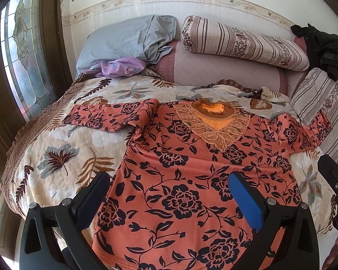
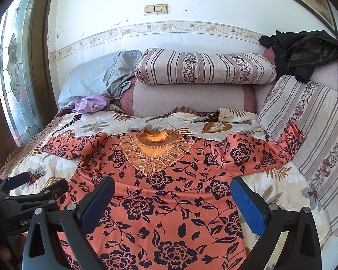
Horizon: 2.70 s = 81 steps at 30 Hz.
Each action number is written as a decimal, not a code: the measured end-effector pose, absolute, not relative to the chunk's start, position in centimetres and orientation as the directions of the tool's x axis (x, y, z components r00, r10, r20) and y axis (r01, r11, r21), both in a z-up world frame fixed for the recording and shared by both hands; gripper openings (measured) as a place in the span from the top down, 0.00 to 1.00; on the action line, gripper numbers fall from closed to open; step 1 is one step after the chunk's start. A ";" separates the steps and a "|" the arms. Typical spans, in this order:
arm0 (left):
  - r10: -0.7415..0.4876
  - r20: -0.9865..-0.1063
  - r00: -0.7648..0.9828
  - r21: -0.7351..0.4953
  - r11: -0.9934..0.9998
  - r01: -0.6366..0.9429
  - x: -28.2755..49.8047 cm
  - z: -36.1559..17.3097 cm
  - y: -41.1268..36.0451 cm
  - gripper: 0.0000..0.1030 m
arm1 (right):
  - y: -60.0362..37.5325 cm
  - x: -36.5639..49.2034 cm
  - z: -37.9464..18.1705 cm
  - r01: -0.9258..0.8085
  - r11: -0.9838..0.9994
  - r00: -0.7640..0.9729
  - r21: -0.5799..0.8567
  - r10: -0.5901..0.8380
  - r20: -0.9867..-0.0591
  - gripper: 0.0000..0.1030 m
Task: Fold small clothes
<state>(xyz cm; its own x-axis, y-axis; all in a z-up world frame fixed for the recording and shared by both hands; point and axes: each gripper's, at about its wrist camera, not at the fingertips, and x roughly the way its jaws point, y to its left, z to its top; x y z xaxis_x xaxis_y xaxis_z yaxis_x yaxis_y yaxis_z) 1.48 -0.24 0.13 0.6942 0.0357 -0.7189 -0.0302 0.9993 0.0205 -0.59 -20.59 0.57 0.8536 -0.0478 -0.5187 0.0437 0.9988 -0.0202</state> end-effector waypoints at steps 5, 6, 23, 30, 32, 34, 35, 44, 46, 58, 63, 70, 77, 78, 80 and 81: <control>0.036 -0.731 0.681 0.022 0.999 -0.030 2.0 -0.2 -0.3 0.00 | -20.7 0.1 0.3 0.043 0.999 0.849 -0.016 -0.045 -0.527 0.00; 0.037 -0.733 0.679 0.023 0.999 -0.030 2.1 -0.3 -0.4 0.00 | -20.8 0.2 0.2 0.043 0.999 0.848 -0.014 -0.043 -0.529 0.00; 0.150 -0.819 0.554 0.121 0.989 -0.090 9.1 -11.4 2.1 0.00 | -35.3 5.0 -12.1 0.122 0.927 0.618 0.355 0.209 -0.758 0.09; 0.081 -0.809 0.583 0.043 0.996 -0.078 10.8 -16.1 1.1 0.00 | -52.0 8.7 -8.1 0.418 0.870 0.734 0.262 -0.154 -0.661 0.12; 0.055 -0.806 0.589 0.014 0.997 -0.074 10.6 -16.1 1.3 0.00 | -55.6 11.3 -6.7 0.486 0.854 0.717 0.185 -0.268 -0.644 0.17; 0.051 -0.799 0.599 0.007 0.997 -0.076 10.4 -16.1 1.2 0.00 | -58.1 14.7 -5.9 0.536 0.840 0.672 0.088 -0.361 -0.647 0.24; 0.050 -0.798 0.601 0.005 0.997 -0.076 10.5 -16.3 1.0 0.00 | -59.0 16.5 -5.6 0.551 0.834 0.645 0.029 -0.403 -0.649 0.25; 0.073 -0.765 0.640 0.029 0.996 -0.079 10.9 -16.6 1.2 0.00 | -62.5 27.0 -8.1 0.566 0.772 0.385 -0.289 -0.557 -0.736 0.89; 0.074 -0.762 0.644 0.030 0.996 -0.079 10.9 -16.6 1.3 0.00 | -62.3 27.4 -7.9 0.552 0.791 0.383 -0.263 -0.521 -0.763 0.91; 0.048 -0.752 0.658 -0.001 0.997 -0.074 10.6 -16.3 1.9 0.00 | -34.8 24.4 11.8 -0.060 0.902 0.809 0.428 0.295 -0.508 0.91; 0.031 -0.749 0.662 -0.021 0.997 -0.070 10.5 -16.2 2.1 0.00 | -23.0 25.0 8.6 -0.166 0.779 0.778 0.605 0.481 -0.405 0.83; 0.017 -0.748 0.664 -0.038 0.997 -0.069 10.5 -16.2 2.2 0.00 | -14.2 26.7 -12.4 0.031 0.827 0.417 0.562 0.500 -0.759 0.05; 0.013 -0.754 0.657 -0.040 0.997 -0.065 10.5 -16.2 2.3 0.00 | -23.6 22.4 -8.3 0.003 0.916 0.636 0.400 0.307 -0.708 0.06; 0.005 -0.759 0.652 -0.049 0.997 -0.064 10.6 -16.1 2.4 0.00 | -25.5 21.5 -7.6 0.033 0.931 0.684 0.363 0.244 -0.688 0.06; -0.015 -0.778 0.628 -0.068 0.996 -0.059 11.0 -15.6 2.7 0.00 | -28.1 20.9 -8.3 0.096 0.951 0.727 0.293 0.134 -0.673 0.05; -0.054 -0.794 0.606 -0.102 0.994 -0.046 11.3 -15.0 3.0 0.00 | -29.3 20.5 -9.8 0.127 0.956 0.710 0.263 0.098 -0.697 0.05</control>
<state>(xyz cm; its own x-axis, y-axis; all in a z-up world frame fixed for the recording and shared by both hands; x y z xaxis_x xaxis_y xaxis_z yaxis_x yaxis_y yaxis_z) 11.28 3.03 -15.02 0.6056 -0.0538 -0.7940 -0.0461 0.9937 -0.1025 20.52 -29.30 -9.84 0.7102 0.0977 -0.6972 0.1269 0.9563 0.2633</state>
